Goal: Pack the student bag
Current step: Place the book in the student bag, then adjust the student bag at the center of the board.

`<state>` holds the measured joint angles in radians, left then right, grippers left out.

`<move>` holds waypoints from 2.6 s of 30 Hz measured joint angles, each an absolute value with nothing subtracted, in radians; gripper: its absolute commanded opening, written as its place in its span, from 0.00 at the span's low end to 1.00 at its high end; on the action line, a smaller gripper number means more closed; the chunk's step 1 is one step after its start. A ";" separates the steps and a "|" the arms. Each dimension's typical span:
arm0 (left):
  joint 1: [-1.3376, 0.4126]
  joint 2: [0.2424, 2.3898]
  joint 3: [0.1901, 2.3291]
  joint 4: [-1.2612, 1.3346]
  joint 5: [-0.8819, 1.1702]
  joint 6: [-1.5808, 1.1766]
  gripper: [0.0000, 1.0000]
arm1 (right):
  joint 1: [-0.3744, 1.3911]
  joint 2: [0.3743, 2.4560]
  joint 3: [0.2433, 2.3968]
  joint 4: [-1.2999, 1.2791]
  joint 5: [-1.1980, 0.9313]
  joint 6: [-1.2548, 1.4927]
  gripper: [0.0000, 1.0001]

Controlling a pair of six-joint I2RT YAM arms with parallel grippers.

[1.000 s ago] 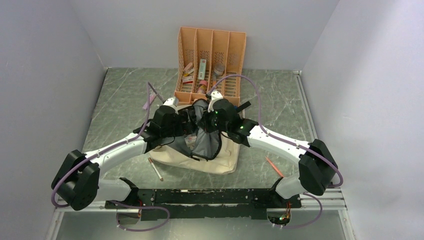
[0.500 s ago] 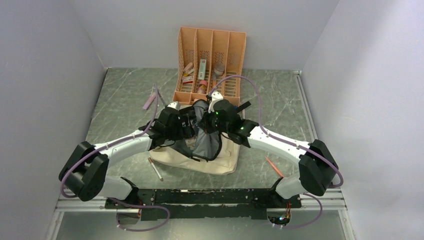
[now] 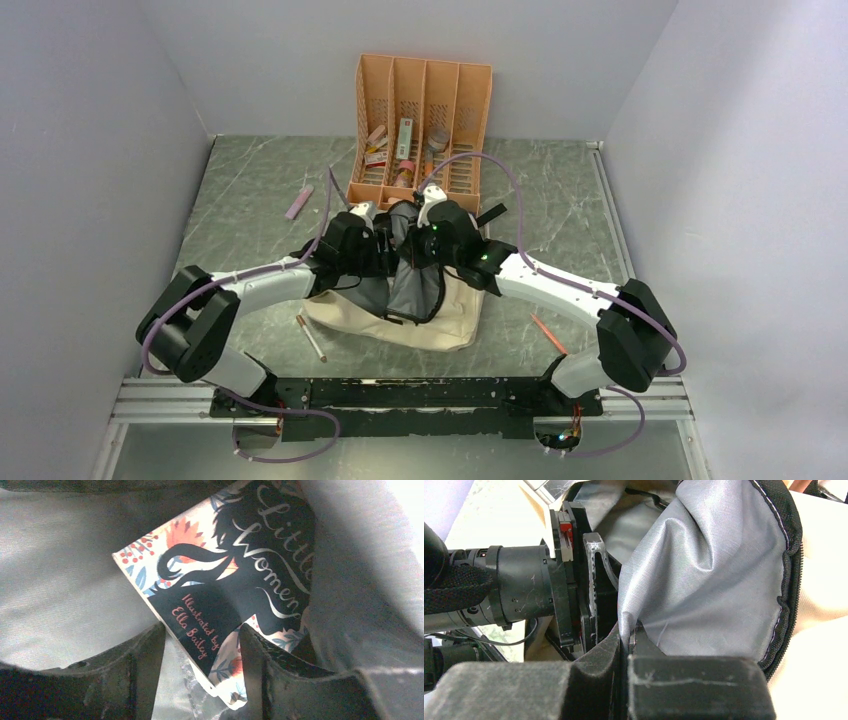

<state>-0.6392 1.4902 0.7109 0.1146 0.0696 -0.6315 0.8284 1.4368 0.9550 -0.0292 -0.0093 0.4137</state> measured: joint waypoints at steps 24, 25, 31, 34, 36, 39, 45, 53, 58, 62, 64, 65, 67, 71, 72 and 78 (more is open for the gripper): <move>-0.652 0.955 0.671 -0.413 -0.337 -0.715 0.79 | 0.868 1.619 1.110 -0.207 -0.186 0.314 0.46; -0.652 0.939 0.668 -0.437 -0.358 -0.723 0.80 | 0.885 1.643 1.127 -0.208 -0.192 0.313 0.50; -0.648 0.925 0.666 -0.535 -0.451 -0.746 0.88 | 0.945 1.649 1.161 -0.178 -0.221 0.317 0.63; -0.640 0.955 0.666 -0.555 -0.475 -0.743 0.89 | 0.944 1.603 1.153 -0.158 -0.207 0.321 0.64; -0.625 0.979 0.666 -0.556 -0.479 -0.731 0.88 | 0.942 1.545 1.126 -0.139 -0.174 0.332 0.64; -0.592 1.020 0.667 -0.548 -0.478 -0.704 0.86 | 0.942 1.445 1.081 -0.134 -0.089 0.361 0.64; -0.515 1.128 0.667 -0.488 -0.426 -0.656 0.80 | 0.941 1.356 1.031 -0.195 0.145 0.451 0.69; -0.464 1.277 0.678 -0.366 -0.319 -0.627 0.62 | 0.935 1.315 0.952 -0.262 0.263 0.525 0.70; -0.437 1.309 0.680 -0.339 -0.284 -0.618 0.47 | 0.932 1.308 0.945 -0.261 0.267 0.543 0.70; -0.427 1.309 0.680 -0.324 -0.265 -0.614 0.36 | 0.931 1.307 0.929 -0.260 0.265 0.554 0.70; -0.424 1.308 0.680 -0.322 -0.259 -0.612 0.32 | 0.930 1.307 0.918 -0.261 0.262 0.560 0.70; -0.422 1.308 0.680 -0.321 -0.256 -0.610 0.29 | 0.929 1.308 0.913 -0.260 0.260 0.563 0.70; -0.420 1.306 0.680 -0.319 -0.249 -0.608 0.26 | 0.929 1.308 0.910 -0.260 0.258 0.568 0.70; -0.420 1.304 0.680 -0.318 -0.238 -0.603 0.14 | 0.927 1.308 0.910 -0.259 0.251 0.575 0.70; -0.420 1.304 0.680 -0.318 -0.237 -0.601 0.09 | 0.926 1.308 0.910 -0.258 0.250 0.577 0.70; -0.420 1.288 0.684 -0.322 -0.230 -0.593 0.05 | 0.924 1.308 0.910 -0.258 0.247 0.582 0.70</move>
